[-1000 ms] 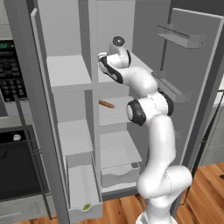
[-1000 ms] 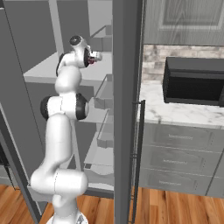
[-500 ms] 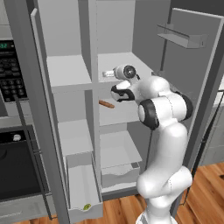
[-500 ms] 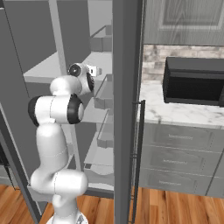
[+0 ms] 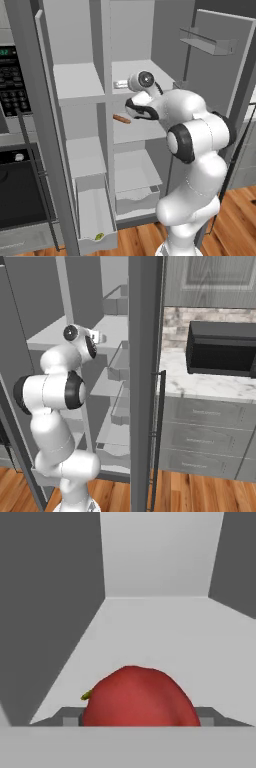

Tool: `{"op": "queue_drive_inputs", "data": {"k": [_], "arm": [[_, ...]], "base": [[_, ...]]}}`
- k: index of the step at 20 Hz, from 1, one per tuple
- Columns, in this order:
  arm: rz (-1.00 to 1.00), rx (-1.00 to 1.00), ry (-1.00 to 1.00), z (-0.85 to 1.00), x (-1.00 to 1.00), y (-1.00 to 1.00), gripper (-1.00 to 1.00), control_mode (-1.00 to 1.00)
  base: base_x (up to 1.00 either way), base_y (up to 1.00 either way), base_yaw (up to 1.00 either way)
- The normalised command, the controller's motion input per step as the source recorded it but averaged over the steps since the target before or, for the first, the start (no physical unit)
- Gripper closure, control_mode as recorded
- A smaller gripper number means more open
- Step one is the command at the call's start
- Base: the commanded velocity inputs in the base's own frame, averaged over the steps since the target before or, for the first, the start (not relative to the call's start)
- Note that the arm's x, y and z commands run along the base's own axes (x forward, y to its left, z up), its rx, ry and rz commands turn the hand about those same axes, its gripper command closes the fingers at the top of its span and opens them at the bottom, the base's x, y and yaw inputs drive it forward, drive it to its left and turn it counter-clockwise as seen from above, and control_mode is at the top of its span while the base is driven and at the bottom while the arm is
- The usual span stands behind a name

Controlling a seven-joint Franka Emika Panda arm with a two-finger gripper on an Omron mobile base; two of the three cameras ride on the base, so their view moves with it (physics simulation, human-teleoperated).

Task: Take the bell pepper and broccoli from the fridge shelf and place them in the freezer drawer to begin freezing them.

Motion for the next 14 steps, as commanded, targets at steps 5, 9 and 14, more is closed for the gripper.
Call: {"op": "queue_drive_inputs", "data": {"k": [5,9,14], "arm": [[0.00,0.00,0.13,0.17,-0.74,-0.01,1.00,-1.00],[0.00,0.00,0.01,0.00,-1.00,-0.08,1.00,-1.00],[0.00,0.00,0.01,-0.03,-1.00,-0.11,1.00,-1.00]], "base": [[0.00,0.00,0.00],[0.00,0.00,0.00],[0.00,0.00,0.00]]}}
